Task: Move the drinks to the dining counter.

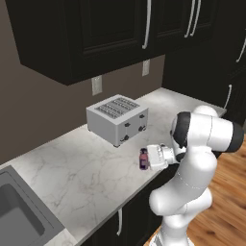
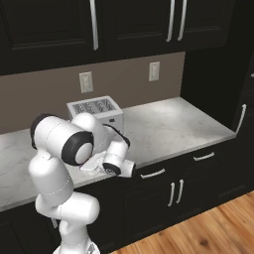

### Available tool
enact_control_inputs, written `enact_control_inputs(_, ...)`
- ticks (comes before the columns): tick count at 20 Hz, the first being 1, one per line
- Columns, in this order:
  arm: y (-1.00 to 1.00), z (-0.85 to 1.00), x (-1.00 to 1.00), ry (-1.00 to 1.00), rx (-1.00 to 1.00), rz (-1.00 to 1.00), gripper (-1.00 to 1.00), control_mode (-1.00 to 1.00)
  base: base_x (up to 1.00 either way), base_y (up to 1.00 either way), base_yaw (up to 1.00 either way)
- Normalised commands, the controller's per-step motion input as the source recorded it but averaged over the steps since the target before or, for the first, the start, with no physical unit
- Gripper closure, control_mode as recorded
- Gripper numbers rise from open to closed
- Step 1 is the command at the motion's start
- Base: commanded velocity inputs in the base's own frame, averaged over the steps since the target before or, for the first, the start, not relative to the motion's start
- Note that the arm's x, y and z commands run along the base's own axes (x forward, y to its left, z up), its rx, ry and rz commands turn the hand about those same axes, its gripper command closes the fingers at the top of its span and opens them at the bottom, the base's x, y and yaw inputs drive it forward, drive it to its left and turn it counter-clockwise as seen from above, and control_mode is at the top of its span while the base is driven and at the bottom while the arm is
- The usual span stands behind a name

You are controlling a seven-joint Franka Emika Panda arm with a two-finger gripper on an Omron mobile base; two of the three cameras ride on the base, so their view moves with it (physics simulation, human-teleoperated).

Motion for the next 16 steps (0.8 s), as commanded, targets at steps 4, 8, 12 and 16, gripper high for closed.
enact_control_inputs(4,0.14,-0.4,-0.15,0.16,0.0,0.0,-1.0,-1.0,0.0,0.0,0.0)
enact_control_inputs(8,0.36,-0.53,-0.34,0.19,0.0,0.0,1.0,-1.0,0.0,0.0,0.0)
enact_control_inputs(12,0.04,-0.29,-0.18,0.04,0.0,0.0,1.0,-1.0,0.0,0.0,0.0)
enact_control_inputs(16,-0.28,-0.01,-0.02,-0.06,-0.01,0.0,1.0,-1.0,0.0,0.0,0.0)
